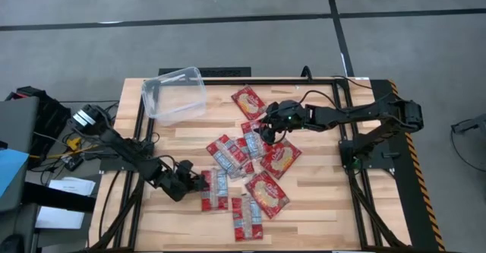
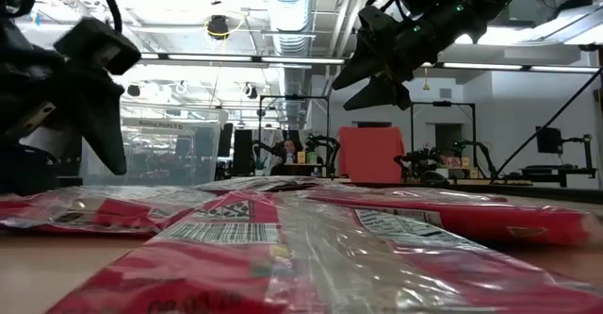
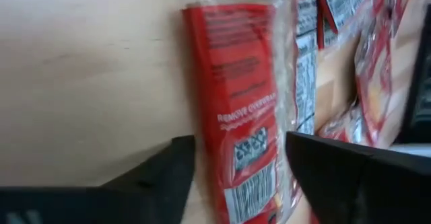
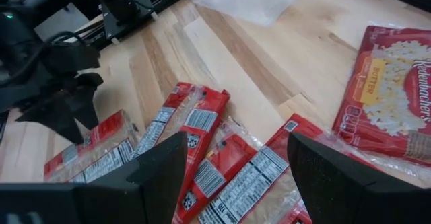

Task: Sort popcorn bags into baskets
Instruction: Put the red popcorn bag into the transparent bin

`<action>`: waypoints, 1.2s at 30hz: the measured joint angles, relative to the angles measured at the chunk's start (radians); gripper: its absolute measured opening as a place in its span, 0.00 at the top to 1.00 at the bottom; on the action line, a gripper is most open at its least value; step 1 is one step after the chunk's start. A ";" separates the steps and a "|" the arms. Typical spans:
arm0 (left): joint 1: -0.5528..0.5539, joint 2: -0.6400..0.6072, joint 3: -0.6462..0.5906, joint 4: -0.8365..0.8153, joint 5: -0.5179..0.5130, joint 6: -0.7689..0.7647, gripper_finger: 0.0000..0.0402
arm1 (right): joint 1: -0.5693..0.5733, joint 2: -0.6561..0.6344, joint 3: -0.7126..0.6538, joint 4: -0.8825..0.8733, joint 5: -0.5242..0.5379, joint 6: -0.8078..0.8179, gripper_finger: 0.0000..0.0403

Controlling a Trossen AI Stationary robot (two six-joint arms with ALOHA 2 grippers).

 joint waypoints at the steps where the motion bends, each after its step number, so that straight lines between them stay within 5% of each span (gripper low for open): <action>1: 0.000 0.013 -0.012 0.033 -0.011 -0.012 0.52 | 0.001 0.000 0.000 -0.001 0.000 0.000 0.30; 5: 0.004 0.067 -0.028 0.183 -0.017 0.039 0.72 | 0.020 0.000 0.000 -0.005 0.000 0.000 0.30; 10: 0.022 0.078 0.000 0.134 -0.002 0.085 0.96 | 0.038 0.000 0.000 -0.005 0.019 0.000 0.30; 16: 0.027 0.031 -0.007 0.119 -0.007 0.044 0.99 | 0.042 0.000 0.000 -0.001 0.047 0.000 0.30; 27: 0.031 -0.332 -0.006 -0.015 -0.113 0.128 1.00 | 0.038 0.000 0.000 0.007 0.048 0.000 0.30; 36: 0.055 -0.554 0.156 -0.384 -0.122 0.207 1.00 | 0.038 0.000 0.000 0.006 0.048 -0.002 0.30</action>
